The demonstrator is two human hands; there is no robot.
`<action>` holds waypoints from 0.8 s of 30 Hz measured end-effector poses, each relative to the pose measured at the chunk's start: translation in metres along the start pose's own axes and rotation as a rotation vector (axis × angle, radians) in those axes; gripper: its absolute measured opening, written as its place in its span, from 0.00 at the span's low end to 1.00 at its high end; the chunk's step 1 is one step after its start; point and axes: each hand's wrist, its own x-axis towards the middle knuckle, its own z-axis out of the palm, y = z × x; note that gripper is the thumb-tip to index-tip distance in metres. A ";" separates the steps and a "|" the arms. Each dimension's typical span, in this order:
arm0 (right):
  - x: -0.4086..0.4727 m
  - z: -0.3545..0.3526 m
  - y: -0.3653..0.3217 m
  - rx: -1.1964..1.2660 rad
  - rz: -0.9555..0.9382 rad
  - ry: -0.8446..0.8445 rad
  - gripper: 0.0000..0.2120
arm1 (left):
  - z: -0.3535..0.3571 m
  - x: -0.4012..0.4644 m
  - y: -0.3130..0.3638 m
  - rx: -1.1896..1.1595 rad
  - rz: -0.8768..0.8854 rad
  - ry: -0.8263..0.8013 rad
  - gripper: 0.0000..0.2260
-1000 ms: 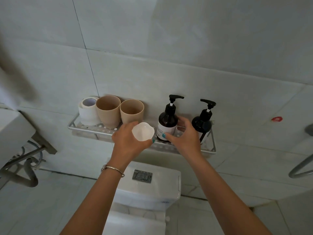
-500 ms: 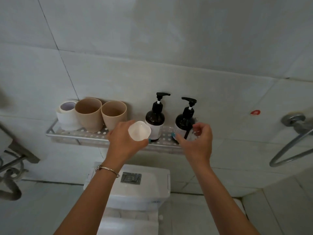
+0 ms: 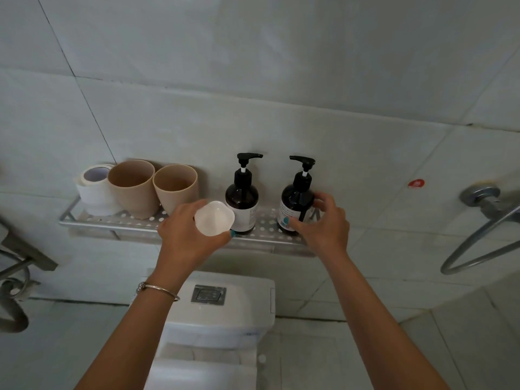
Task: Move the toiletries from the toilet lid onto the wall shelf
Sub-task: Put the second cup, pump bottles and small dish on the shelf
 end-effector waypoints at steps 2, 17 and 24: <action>0.004 -0.001 0.003 0.014 0.004 0.005 0.32 | 0.001 -0.001 0.000 0.001 -0.006 0.006 0.33; -0.012 -0.007 -0.008 0.027 -0.038 0.153 0.38 | -0.006 -0.005 -0.006 0.001 -0.022 0.044 0.33; -0.058 0.034 -0.060 0.136 -0.112 0.003 0.39 | -0.013 -0.003 -0.012 0.003 -0.023 0.040 0.35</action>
